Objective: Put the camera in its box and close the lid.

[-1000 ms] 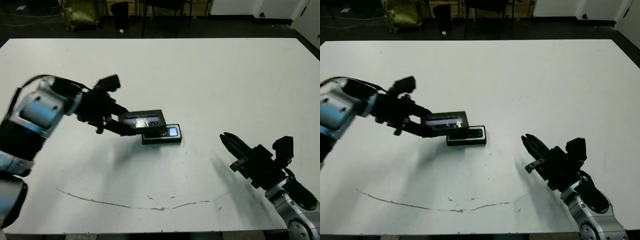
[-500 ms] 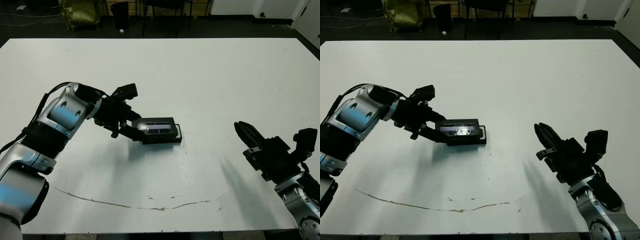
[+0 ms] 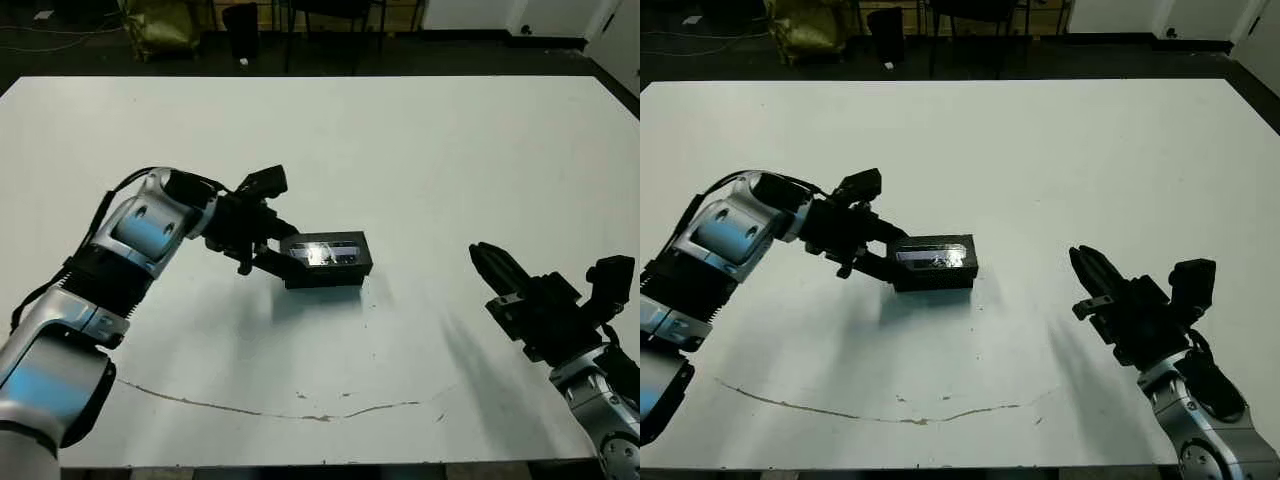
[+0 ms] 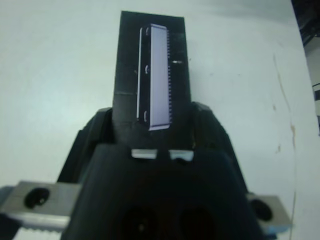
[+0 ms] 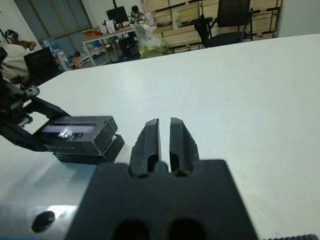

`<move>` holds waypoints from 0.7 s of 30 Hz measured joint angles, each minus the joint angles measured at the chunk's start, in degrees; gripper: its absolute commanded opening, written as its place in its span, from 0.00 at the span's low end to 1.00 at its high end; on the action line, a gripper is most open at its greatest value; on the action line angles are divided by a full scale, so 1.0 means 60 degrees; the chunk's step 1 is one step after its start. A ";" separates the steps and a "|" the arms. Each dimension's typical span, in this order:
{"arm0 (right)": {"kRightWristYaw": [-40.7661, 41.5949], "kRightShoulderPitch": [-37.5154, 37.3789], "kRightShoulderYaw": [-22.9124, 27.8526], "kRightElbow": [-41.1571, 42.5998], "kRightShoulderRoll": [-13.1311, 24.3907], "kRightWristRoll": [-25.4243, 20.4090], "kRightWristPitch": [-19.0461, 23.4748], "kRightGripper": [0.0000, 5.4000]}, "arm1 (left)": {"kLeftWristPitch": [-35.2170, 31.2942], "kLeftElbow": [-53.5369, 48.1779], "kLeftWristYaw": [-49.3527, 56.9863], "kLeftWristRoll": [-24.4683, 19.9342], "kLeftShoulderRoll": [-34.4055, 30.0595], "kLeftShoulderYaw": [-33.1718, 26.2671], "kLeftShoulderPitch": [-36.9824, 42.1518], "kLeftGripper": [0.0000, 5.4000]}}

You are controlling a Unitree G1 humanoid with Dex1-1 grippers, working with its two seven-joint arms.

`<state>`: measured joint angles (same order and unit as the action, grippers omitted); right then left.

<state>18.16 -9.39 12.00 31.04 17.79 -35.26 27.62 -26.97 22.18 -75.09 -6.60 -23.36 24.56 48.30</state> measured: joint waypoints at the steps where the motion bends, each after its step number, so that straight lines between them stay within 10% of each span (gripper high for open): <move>1: 0.0016 -0.0001 0.0001 -0.0009 0.0000 0.0000 0.0000 0.00 | 0.0022 -0.0005 0.0049 0.0020 0.0030 -0.0004 0.0053 0.42; 21: 0.0004 -0.0193 -0.0055 0.0017 -0.0007 0.0039 0.0016 0.00 | 0.0604 0.0518 0.0152 0.0802 0.0470 0.0222 0.0481 0.42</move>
<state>18.18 -10.55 11.67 31.14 17.75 -35.03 27.72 -23.35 25.29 -74.18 -1.79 -20.55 25.89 51.18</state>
